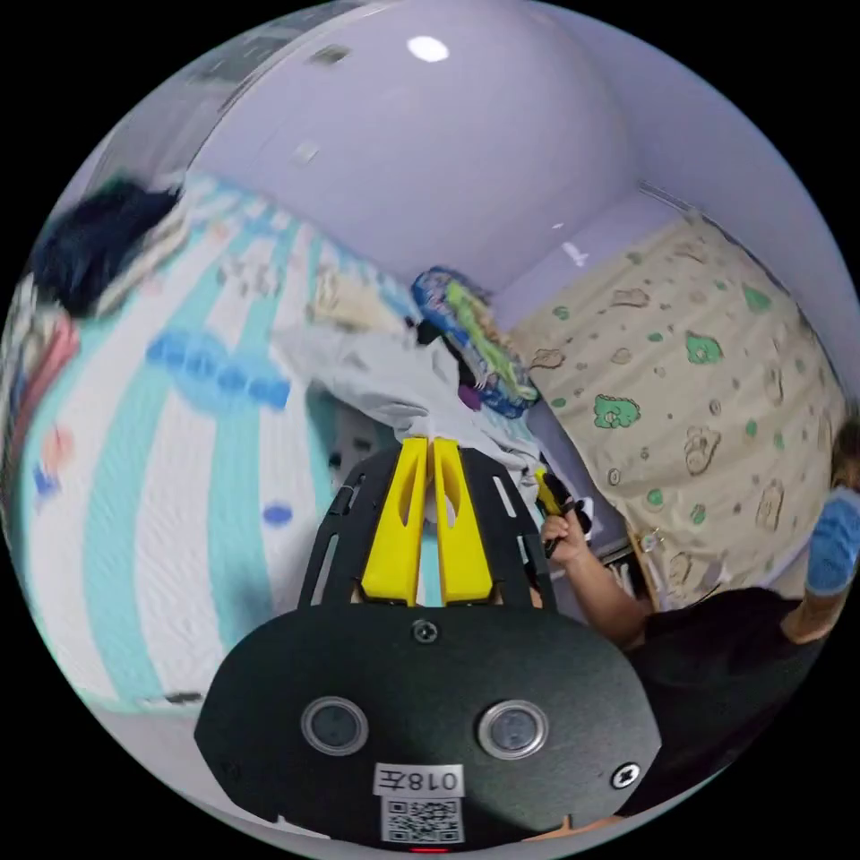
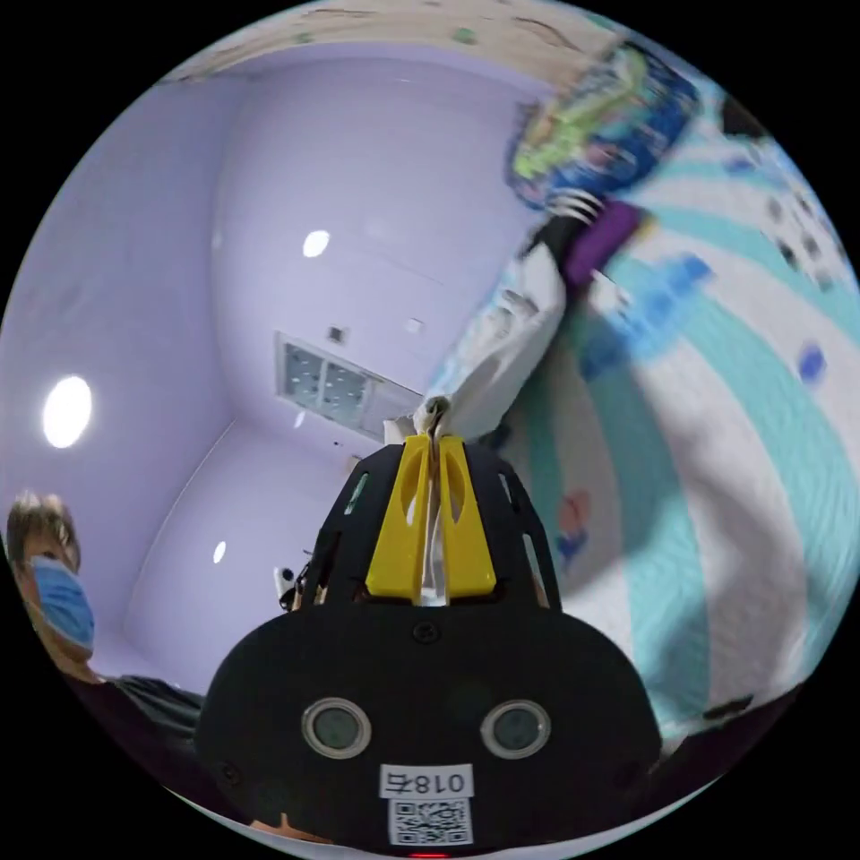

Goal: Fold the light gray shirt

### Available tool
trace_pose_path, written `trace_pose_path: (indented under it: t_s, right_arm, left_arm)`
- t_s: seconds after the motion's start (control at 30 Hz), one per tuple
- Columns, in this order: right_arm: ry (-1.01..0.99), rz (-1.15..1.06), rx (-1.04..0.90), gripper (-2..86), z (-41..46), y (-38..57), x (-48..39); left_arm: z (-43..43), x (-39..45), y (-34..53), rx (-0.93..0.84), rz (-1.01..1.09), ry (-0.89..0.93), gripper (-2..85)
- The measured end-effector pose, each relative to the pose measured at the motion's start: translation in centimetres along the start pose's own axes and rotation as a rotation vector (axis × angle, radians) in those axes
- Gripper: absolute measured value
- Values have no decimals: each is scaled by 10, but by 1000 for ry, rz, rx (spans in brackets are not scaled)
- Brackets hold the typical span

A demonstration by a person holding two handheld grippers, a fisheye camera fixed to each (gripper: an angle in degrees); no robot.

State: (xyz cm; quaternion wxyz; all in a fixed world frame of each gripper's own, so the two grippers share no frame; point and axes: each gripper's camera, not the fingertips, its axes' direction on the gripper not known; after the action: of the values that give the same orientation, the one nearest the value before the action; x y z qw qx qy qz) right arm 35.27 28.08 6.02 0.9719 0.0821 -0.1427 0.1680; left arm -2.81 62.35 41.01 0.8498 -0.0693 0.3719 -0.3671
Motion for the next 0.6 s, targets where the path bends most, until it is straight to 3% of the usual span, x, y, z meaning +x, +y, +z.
trace_pose_path:
  t_s: [0.17,0.4,0.6]
  right_arm:
    - [26,113,0,4,15,16,30]
    - [6,32,-37,6,15,10,-16]
    - [231,8,-196,18,20,33,-23]
  left_arm:
    - [54,-27,42,-45,-127,-20,-10]
    - [77,39,61,-88,18,-9,-10]
    - [118,66,93,-246,-2,-71,-6]
